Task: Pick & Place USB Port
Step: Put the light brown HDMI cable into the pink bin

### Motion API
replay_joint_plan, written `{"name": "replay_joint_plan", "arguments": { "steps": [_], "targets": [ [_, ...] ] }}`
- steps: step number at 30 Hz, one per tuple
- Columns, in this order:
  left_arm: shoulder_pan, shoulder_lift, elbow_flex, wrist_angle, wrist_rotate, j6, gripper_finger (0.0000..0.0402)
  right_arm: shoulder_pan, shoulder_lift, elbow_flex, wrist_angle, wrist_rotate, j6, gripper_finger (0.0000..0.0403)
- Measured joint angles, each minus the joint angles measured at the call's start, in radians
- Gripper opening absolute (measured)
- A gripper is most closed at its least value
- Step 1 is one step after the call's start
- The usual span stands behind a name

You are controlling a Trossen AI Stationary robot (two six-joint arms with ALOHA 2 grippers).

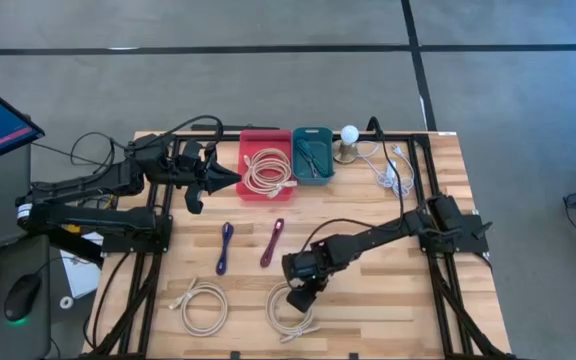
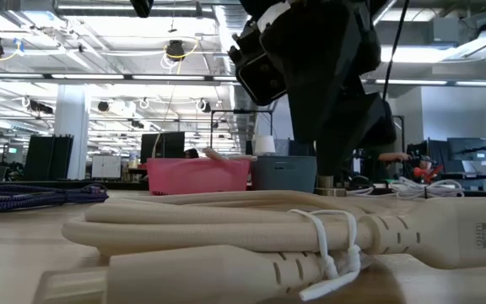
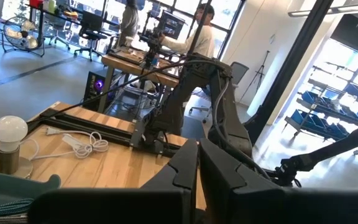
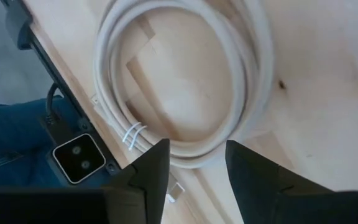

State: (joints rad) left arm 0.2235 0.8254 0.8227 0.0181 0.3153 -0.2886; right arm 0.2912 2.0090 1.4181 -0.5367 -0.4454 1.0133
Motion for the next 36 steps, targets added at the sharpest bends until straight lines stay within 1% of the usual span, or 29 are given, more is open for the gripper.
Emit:
{"name": "replay_joint_plan", "arguments": {
  "steps": [4, 9, 16, 22, 27, 29, 33, 36],
  "targets": [
    [0.0, 0.0, 0.0, 0.0, 0.0, 0.0, 0.0016, -0.014, -0.001, 0.0, -0.021, 0.007, -0.038, 0.0142],
    [0.0, 0.0, 0.0, 0.0, 0.0, 0.0, 0.0016, -0.015, -0.001, 0.0, -0.066, 0.067, -0.081, 0.0133],
    [0.0, 0.0, 0.0, 0.0, 0.0, 0.0, 0.0016, 0.011, 0.005, 0.0, -0.037, 0.083, -0.082, 0.0131],
    [0.0, 0.0, 0.0, -0.002, 0.0, 0.0, 0.0016, 0.042, 0.008, 0.0, -0.016, 0.156, -0.081, 0.0132],
    [0.0, 0.0, 0.0, -0.002, 0.0, -0.001, 0.0016, 0.057, 0.008, 0.0, -0.014, 0.199, -0.081, 0.0132],
    [0.0, 0.0, 0.0, -0.002, 0.0, -0.004, 0.0016, 0.056, 0.008, -0.013, 0.006, 0.217, -0.075, 0.0133],
    [0.0, 0.0, 0.0, -0.002, 0.0, -0.005, 0.0016, 0.056, 0.004, -0.065, 0.078, 0.215, -0.024, 0.0134],
    [0.0, 0.0, 0.0, -0.003, 0.0, -0.007, 0.0016, 0.062, 0.007, -0.1, 0.106, 0.216, -0.019, 0.0134]
  ]
}}
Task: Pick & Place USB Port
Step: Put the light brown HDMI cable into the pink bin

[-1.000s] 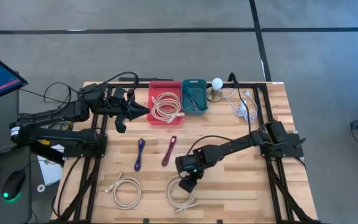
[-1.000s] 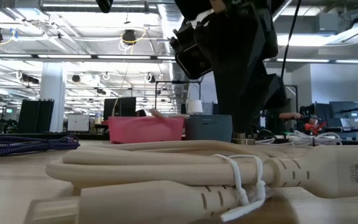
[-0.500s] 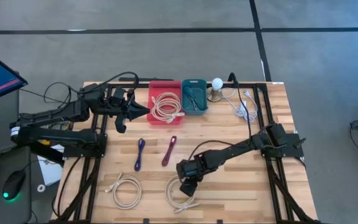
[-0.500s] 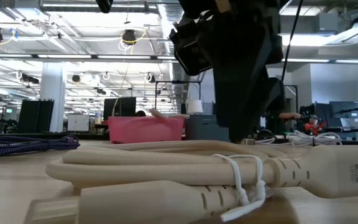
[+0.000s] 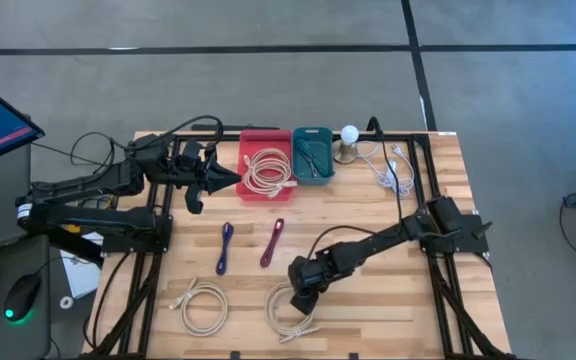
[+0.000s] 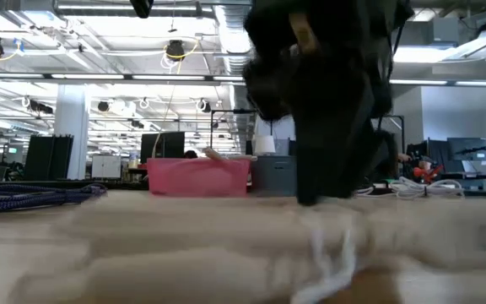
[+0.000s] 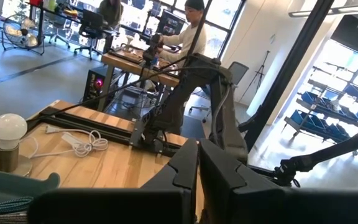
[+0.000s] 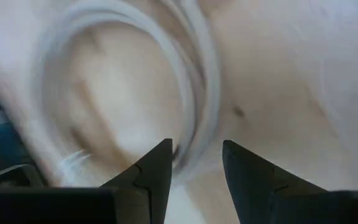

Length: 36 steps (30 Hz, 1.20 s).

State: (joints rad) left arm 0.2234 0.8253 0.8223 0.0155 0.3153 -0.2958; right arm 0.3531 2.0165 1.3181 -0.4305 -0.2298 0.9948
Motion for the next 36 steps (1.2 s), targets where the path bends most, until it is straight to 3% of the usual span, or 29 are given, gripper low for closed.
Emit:
{"name": "replay_joint_plan", "arguments": {
  "steps": [9, 18, 26, 36],
  "targets": [
    [0.0, 0.0, 0.0, 0.0, 0.0, 0.0, 0.0016, 0.008, 0.002, -0.004, 0.003, 0.004, 0.005, 0.0121],
    [0.0, 0.0, 0.0, 0.0, 0.0, 0.0, 0.0016, 0.008, 0.001, -0.003, -0.003, 0.042, 0.006, 0.0012],
    [0.0, 0.0, 0.0, 0.0, 0.0, 0.0, 0.0016, 0.008, -0.023, -0.004, -0.008, 0.079, -0.033, 0.0007],
    [0.0, 0.0, 0.0, 0.0, 0.0, 0.0, 0.0016, -0.061, -0.201, -0.004, -0.017, 0.173, -0.112, 0.0005]
  ]
}}
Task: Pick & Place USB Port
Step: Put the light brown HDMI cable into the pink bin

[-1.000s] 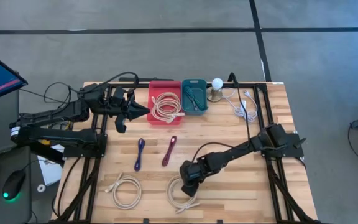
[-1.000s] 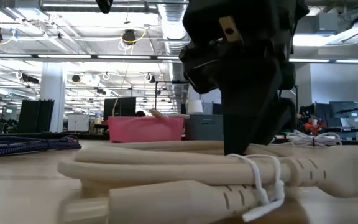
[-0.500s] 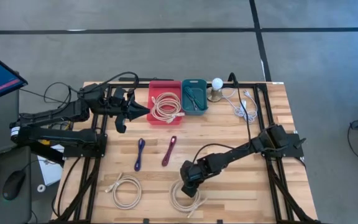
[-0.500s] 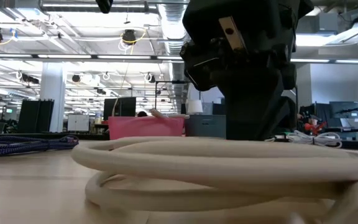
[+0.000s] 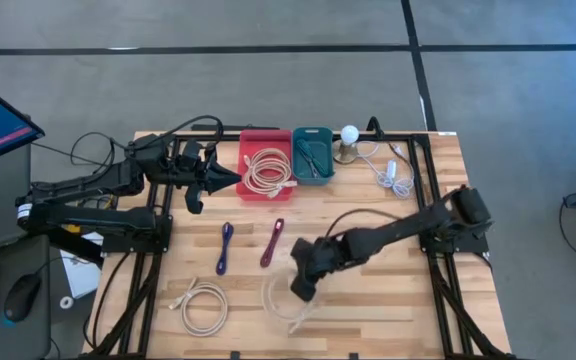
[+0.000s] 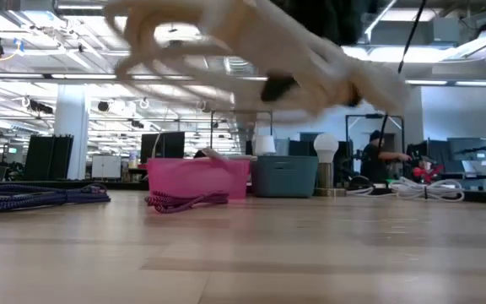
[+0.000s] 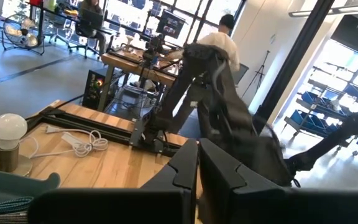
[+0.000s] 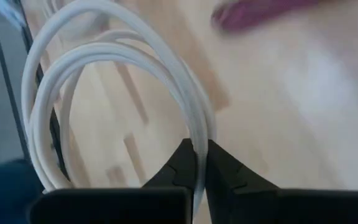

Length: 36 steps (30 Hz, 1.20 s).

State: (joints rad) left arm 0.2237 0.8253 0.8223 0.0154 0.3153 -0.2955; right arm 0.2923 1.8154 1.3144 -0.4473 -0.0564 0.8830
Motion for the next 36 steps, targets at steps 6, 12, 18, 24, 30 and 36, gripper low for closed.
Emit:
{"name": "replay_joint_plan", "arguments": {
  "steps": [6, 12, 18, 24, 30, 36],
  "targets": [
    [0.0, 0.0, 0.0, 0.0, 0.0, 0.0, 0.0016, -0.091, -0.114, 0.0, -0.039, 0.096, -0.067, 0.0005],
    [0.0, 0.0, 0.0, 0.0, 0.0, 0.0, 0.0016, -0.224, -0.191, 0.001, -0.03, 0.172, -0.163, 0.0005],
    [0.0, 0.0, 0.0, 0.0, 0.0, 0.0, 0.0016, -0.377, -0.226, 0.001, -0.002, 0.159, -0.251, 0.0005],
    [0.0, 0.0, 0.0, 0.0, 0.0, -0.001, 0.0016, -0.508, -0.22, 0.002, 0.061, 0.127, -0.321, 0.0005],
    [0.0, 0.0, 0.0, 0.0, 0.0, 0.0, 0.0016, -0.606, -0.155, 0.05, 0.102, 0.069, -0.375, 0.0004],
    [0.0, 0.0, 0.0, 0.0, 0.0, -0.001, 0.0016, -0.667, -0.017, 0.207, 0.066, -0.003, -0.449, 0.0004]
  ]
}}
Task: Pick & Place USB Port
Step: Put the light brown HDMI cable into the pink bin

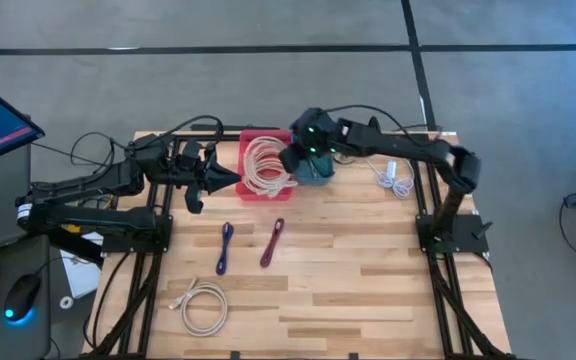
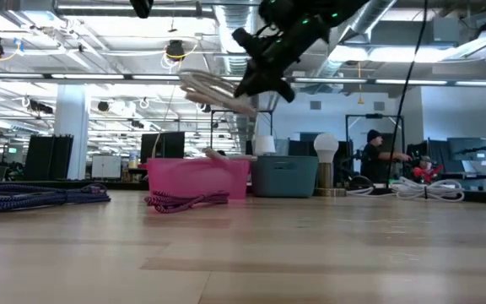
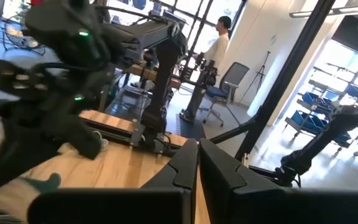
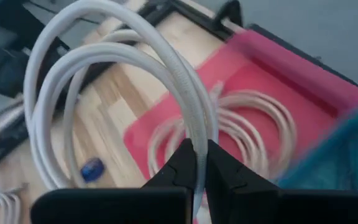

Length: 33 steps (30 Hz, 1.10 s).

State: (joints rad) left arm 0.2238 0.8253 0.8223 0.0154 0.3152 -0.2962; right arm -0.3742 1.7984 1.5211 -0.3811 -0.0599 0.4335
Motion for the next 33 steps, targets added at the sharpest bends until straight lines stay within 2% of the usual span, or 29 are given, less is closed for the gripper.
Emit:
{"name": "replay_joint_plan", "arguments": {
  "steps": [5, 13, 26, 33],
  "targets": [
    [-0.002, 0.0, 0.0, -0.001, 0.0, 0.0, 0.0016, -0.042, 0.133, 0.162, -0.069, -0.046, -0.041, 0.0004],
    [-0.004, 0.0, 0.0, 0.0, 0.0, -0.008, 0.0016, -0.089, 0.305, 0.357, -0.219, -0.048, -0.096, 0.0004],
    [-0.004, 0.0, 0.0, 0.0, 0.0, -0.008, 0.0016, -0.122, 0.434, 0.411, -0.269, -0.047, -0.084, 0.0005],
    [-0.004, 0.0, 0.0, 0.0, 0.0, -0.008, 0.0016, -0.13, 0.427, 0.41, -0.219, -0.025, -0.069, 0.0059]
  ]
}}
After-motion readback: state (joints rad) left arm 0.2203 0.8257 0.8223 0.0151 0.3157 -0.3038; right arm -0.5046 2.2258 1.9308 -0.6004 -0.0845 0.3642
